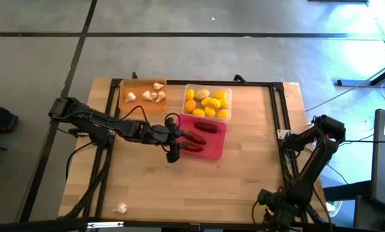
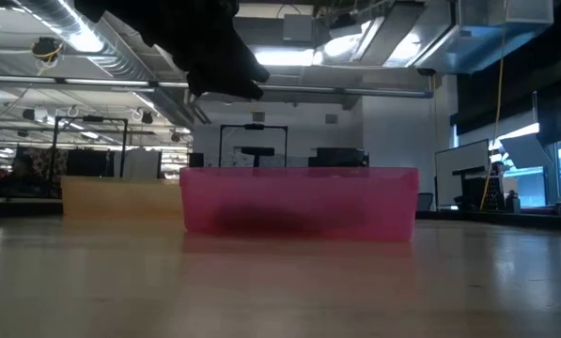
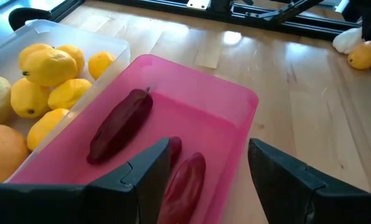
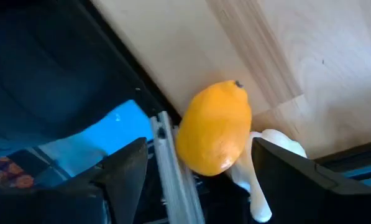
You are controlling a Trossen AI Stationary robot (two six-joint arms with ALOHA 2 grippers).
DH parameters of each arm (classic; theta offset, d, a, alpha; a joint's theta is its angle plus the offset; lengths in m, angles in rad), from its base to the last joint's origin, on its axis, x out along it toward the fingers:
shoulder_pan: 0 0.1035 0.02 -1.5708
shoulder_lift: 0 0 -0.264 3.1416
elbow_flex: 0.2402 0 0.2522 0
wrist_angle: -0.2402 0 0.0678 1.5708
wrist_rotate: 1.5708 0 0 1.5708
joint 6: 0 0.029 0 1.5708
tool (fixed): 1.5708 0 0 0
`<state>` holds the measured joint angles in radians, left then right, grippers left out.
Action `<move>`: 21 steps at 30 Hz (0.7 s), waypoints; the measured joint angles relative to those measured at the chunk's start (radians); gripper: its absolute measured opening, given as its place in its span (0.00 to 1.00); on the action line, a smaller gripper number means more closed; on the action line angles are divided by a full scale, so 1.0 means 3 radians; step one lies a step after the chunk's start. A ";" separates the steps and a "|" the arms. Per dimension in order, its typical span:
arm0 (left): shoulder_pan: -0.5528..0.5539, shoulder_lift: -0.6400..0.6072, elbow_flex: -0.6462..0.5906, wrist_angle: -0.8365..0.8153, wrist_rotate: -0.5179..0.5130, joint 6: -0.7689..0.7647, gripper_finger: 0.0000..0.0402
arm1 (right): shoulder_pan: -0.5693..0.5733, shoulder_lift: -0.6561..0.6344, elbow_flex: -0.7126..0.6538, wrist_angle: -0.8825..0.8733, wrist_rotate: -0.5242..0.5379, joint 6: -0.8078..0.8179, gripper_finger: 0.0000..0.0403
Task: Sort produce into baskets
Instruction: Put the yellow lemon in the transparent bin
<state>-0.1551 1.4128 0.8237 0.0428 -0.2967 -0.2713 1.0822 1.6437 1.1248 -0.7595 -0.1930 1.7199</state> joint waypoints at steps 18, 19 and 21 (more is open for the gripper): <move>0.0000 0.0000 0.0000 -0.0001 0.0000 0.0063 0.52 | -0.0008 0.0504 -0.0001 -0.0006 -0.0297 -0.0183 0.70; 0.0000 0.0000 0.0000 0.0000 0.0000 0.0063 0.52 | -0.0009 0.0524 -0.0001 0.0000 -0.0298 -0.0193 0.69; 0.0001 0.0000 -0.0001 0.0000 0.0000 0.0064 0.52 | -0.0009 0.0552 -0.0001 0.0006 -0.0298 -0.0228 0.68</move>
<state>-0.1547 1.4128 0.8234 0.0429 -0.2966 -0.2520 1.0794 1.8094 1.1244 -0.7575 -0.2824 1.6515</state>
